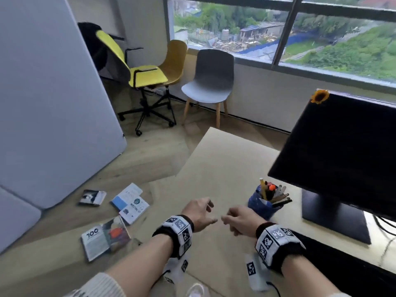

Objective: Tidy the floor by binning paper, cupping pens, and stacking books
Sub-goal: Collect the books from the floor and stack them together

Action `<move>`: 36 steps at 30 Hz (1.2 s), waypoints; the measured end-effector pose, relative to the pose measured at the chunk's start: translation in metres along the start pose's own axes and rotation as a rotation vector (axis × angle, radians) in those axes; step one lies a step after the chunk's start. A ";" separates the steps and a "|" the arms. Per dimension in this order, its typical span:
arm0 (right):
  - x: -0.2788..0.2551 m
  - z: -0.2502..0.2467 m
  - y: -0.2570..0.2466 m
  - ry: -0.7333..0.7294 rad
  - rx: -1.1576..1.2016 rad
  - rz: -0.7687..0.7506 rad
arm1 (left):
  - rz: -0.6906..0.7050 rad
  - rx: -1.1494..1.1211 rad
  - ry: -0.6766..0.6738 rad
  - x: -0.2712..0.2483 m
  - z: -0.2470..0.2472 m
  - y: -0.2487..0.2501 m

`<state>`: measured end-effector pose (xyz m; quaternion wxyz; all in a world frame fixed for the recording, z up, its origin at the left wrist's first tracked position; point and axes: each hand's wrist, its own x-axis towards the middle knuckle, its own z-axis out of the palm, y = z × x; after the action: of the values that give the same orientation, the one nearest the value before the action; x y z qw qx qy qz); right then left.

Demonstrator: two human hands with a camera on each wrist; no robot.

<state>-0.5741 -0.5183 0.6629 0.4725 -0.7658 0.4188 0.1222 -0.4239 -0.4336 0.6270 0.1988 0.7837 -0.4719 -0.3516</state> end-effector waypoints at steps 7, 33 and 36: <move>0.036 0.106 -0.101 -0.143 -0.159 -0.238 | -0.332 -0.104 0.302 -0.111 -0.082 -0.142; 0.391 0.486 -0.270 -0.274 -0.612 0.004 | -0.815 -0.148 0.357 -0.157 -0.173 -0.691; 0.495 0.528 -0.232 -0.184 -0.501 0.100 | -0.762 -0.134 0.435 -0.085 -0.143 -0.767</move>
<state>0.0184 -0.2956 0.2418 0.2977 -0.8229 0.3680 0.3143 0.1154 0.0029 0.2612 0.1999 0.9429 -0.0729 -0.2564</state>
